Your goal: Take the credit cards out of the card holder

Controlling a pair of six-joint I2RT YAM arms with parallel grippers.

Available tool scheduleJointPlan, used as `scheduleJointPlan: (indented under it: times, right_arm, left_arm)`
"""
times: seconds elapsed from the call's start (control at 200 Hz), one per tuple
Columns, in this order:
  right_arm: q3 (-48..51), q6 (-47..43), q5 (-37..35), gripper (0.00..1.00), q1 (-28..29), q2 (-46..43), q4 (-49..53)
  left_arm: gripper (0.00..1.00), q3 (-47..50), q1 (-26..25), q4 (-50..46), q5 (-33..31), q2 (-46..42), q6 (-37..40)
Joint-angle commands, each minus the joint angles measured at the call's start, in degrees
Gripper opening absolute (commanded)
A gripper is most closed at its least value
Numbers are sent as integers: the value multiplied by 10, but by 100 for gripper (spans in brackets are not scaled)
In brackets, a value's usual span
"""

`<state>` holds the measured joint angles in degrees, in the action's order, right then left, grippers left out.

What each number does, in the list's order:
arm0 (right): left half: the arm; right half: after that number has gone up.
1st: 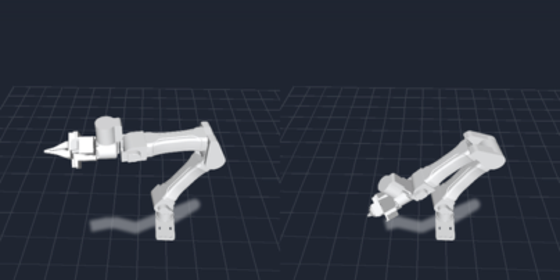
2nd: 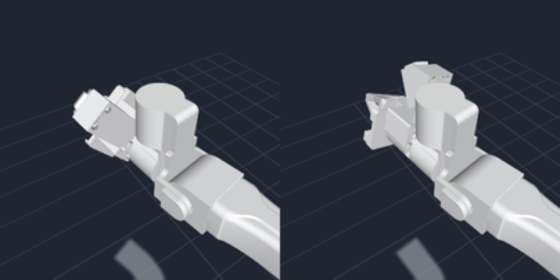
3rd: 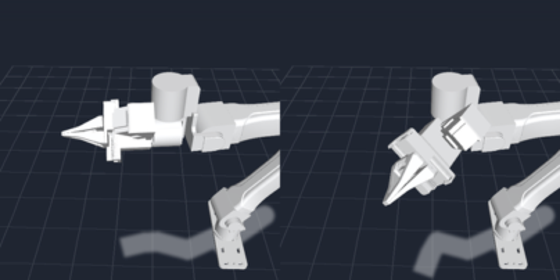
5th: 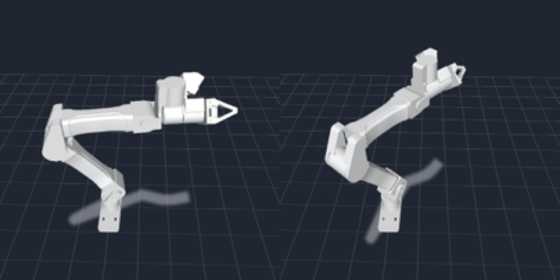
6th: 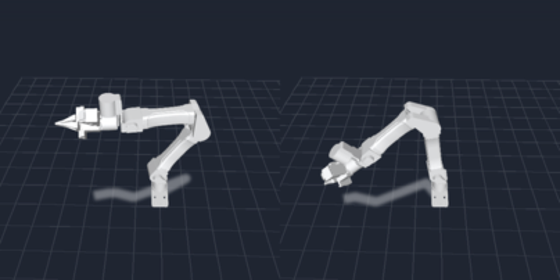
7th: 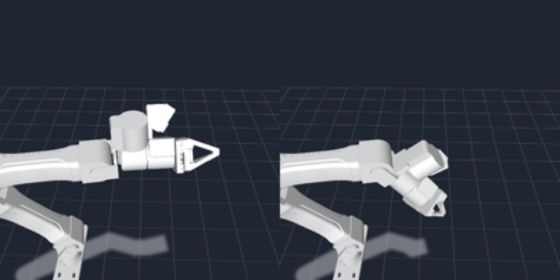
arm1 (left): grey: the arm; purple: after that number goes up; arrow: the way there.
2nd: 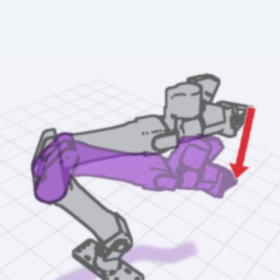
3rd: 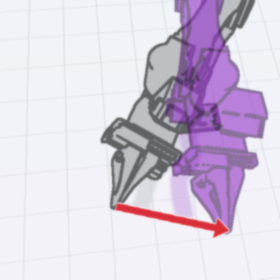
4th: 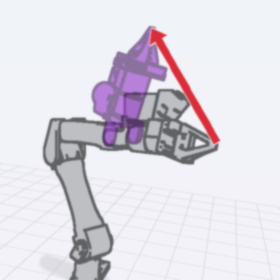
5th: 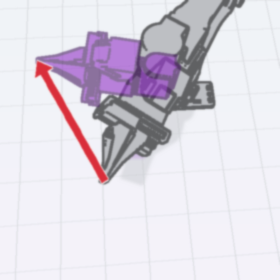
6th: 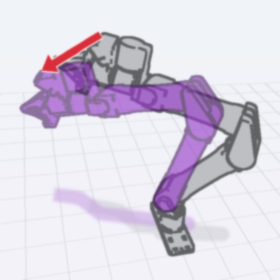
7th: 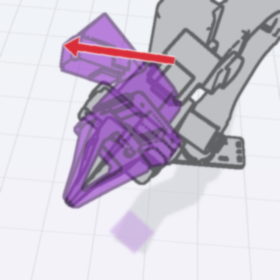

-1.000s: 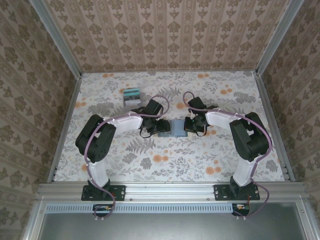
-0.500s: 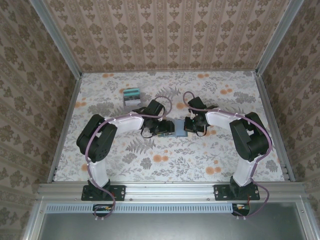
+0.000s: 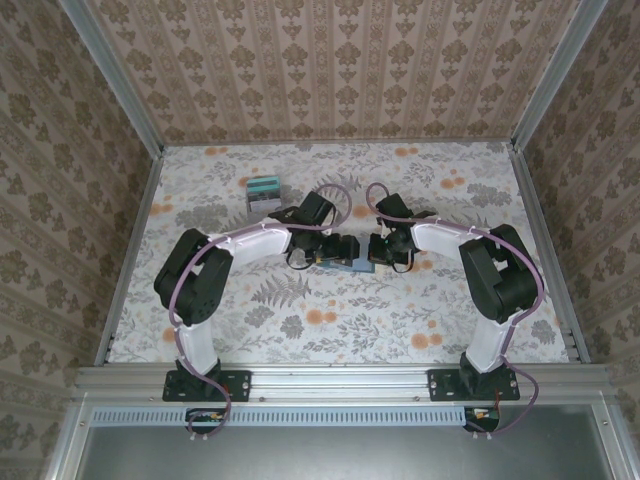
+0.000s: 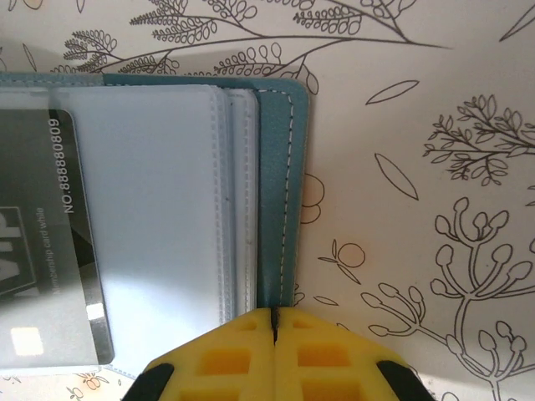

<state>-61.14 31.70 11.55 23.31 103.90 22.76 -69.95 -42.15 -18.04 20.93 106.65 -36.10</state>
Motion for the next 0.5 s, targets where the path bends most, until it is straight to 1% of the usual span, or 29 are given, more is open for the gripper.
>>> scheduleJointPlan:
  times: [0.0, 0.115, 0.195, 0.245, 0.29, 0.4, 0.495]
  right_arm:
    - [1, 6, 10, 0, 3, 24, 3]
    - [-2, 5, 8, 0, 3, 23, 6]
    - [-4, 5, 2, 6, 2, 14, 10]
    - [-5, 4, 1, 13, -2, 4, 12]
    - [-5, 3, 1, 14, -5, -7, 12]
    - [-8, 1, 9, 19, -9, -38, 8]
    - [-10, 10, 40, 20, -9, -58, -9]
  left_arm:
    - [94, -18, -9, -11, 8, -17, 22]
    - [95, -19, -9, -21, 1, -22, 27]
    - [95, -15, -6, -30, -11, -30, 29]
    - [93, -7, -4, -31, -16, -37, 28]
    - [93, 2, 2, -30, -19, -45, 26]
    - [87, 23, 16, -30, -27, -60, 29]
    - [75, 29, 24, -39, -35, -60, 36]
